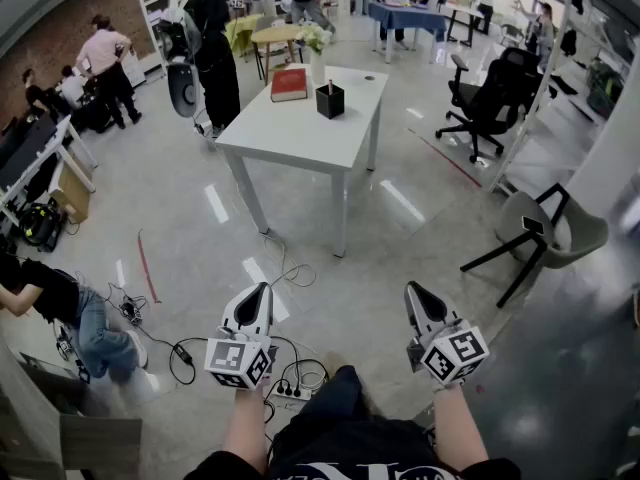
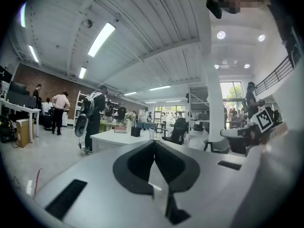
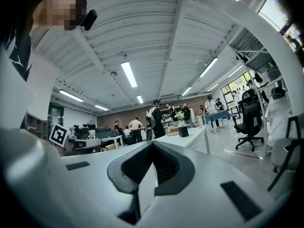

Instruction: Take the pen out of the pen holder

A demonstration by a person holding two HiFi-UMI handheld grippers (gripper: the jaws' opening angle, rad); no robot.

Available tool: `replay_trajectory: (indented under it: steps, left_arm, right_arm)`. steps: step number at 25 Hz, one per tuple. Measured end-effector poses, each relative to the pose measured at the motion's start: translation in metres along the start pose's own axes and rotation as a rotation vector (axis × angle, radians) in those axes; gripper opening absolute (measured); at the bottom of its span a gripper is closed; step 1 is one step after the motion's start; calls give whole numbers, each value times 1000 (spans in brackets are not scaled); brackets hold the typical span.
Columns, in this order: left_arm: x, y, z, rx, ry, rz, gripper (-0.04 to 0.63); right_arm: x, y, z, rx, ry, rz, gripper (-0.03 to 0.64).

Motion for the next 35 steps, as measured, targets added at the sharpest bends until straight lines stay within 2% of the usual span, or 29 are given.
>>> replay_trajectory:
  steps: [15, 19, 22, 28, 35]
  left_arm:
    - [3, -21, -7, 14, 36, -3, 5]
    - [6, -48, -5, 31, 61, 1, 5]
    - [4, -76, 2, 42, 67, -1, 5]
    - [-3, -143, 17, 82, 73, 3, 5]
    - [-10, -211, 66, 52, 97, 21, 5]
  right_arm:
    - [0, 8, -18, 28, -26, -11, 9]
    - [-2, 0, -38, 38, -44, -7, 73]
    - [-4, -16, -52, 29, -43, 6, 111]
    - [-15, -70, -91, 21, -59, 10, 123]
    - [-24, -155, -128, -3, -72, 30, 126]
Point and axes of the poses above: the fingertips, and each gripper's own axes: y backward along the fingers, z to its left, x out of its underside, the point moved 7 cm from there along y, backward along the fingers, and after that the axes turned 2 degrees about z, right-handed, at the moved point
